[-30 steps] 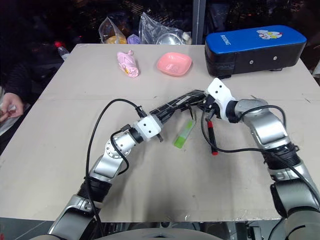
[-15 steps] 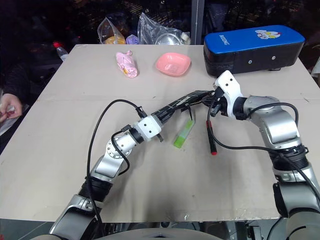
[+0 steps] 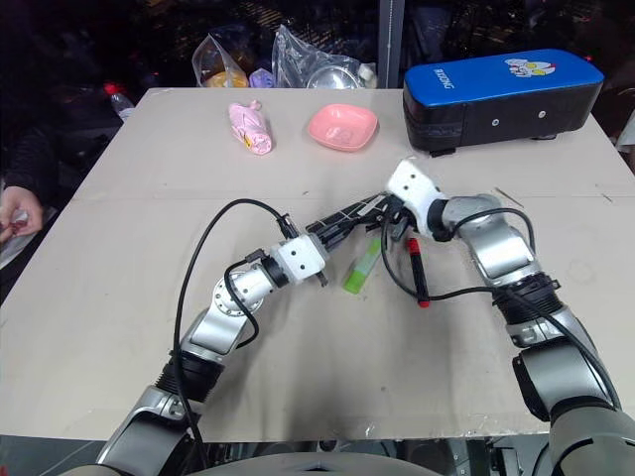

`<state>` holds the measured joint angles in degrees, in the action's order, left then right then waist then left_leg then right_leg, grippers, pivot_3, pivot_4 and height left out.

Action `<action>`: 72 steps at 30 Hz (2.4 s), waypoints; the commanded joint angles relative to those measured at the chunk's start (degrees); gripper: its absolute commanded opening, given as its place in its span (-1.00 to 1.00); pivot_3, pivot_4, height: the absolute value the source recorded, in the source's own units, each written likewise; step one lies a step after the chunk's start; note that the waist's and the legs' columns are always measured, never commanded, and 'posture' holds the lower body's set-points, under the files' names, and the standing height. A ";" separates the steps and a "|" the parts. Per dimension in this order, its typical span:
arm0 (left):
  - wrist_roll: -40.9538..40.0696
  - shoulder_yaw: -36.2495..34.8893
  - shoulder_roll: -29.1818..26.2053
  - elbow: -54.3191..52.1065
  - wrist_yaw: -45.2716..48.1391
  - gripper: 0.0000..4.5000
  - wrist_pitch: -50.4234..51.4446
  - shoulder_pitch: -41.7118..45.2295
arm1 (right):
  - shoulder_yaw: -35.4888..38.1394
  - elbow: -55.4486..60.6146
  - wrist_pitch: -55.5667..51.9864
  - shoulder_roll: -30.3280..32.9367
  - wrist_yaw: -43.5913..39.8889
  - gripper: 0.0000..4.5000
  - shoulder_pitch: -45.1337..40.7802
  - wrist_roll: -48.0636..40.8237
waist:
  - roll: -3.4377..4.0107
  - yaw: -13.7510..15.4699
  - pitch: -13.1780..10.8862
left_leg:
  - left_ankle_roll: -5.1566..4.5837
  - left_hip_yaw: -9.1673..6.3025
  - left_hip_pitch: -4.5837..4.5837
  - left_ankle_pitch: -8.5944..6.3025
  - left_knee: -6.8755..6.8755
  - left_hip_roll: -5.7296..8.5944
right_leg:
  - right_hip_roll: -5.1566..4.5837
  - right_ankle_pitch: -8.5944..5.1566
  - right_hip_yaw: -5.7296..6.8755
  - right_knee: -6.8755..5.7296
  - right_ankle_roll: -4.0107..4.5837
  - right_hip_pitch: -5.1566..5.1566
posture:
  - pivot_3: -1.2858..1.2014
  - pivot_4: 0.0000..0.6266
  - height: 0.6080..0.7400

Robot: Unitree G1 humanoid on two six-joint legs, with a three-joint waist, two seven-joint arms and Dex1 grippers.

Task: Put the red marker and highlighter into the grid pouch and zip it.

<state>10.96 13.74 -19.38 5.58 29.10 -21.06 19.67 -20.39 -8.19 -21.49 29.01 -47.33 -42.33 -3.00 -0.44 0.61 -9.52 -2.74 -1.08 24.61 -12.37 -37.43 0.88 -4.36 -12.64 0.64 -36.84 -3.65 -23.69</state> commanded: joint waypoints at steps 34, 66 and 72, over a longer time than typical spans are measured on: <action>-2.05 -3.63 -0.24 -3.18 -2.75 -1.00 3.90 -1.10 | 3.28 0.08 28.67 3.39 -4.79 0.93 -1.75 11.79 | 0.00 0.07 0.00 | 0.02 0.03 -0.05 0.01 -0.02 -0.02 | 0.07 0.00 -0.08 -0.03 0.01 0.01 | 0.03 -0.52 0.79; -3.36 -4.97 -1.42 -4.33 -2.37 -1.00 5.35 -1.96 | 21.09 49.62 -40.60 -5.10 28.40 -0.26 43.14 -12.45 | -0.02 0.15 0.06 | 0.02 -0.15 -0.03 0.01 -0.07 0.01 | -0.02 -0.01 0.07 -0.03 0.01 0.08 | 0.03 -0.52 0.79; -5.97 -4.93 -2.17 -5.54 0.57 -1.00 6.55 -2.74 | 27.31 50.97 -40.75 6.66 17.62 -0.86 40.92 -18.19 | -0.03 0.23 0.06 | 0.01 -0.16 -0.01 0.01 -0.09 0.01 | -0.01 -0.01 0.08 -0.02 0.00 0.10 | 0.03 -0.52 0.79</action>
<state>7.62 9.45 -21.01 3.56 27.73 -15.17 17.08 2.48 40.68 -63.90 28.59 -22.71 0.47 -18.37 -0.47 0.84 -9.46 -2.73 -1.23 24.60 -12.37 -37.52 0.89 -4.37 -12.65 0.71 -36.86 -3.65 -23.58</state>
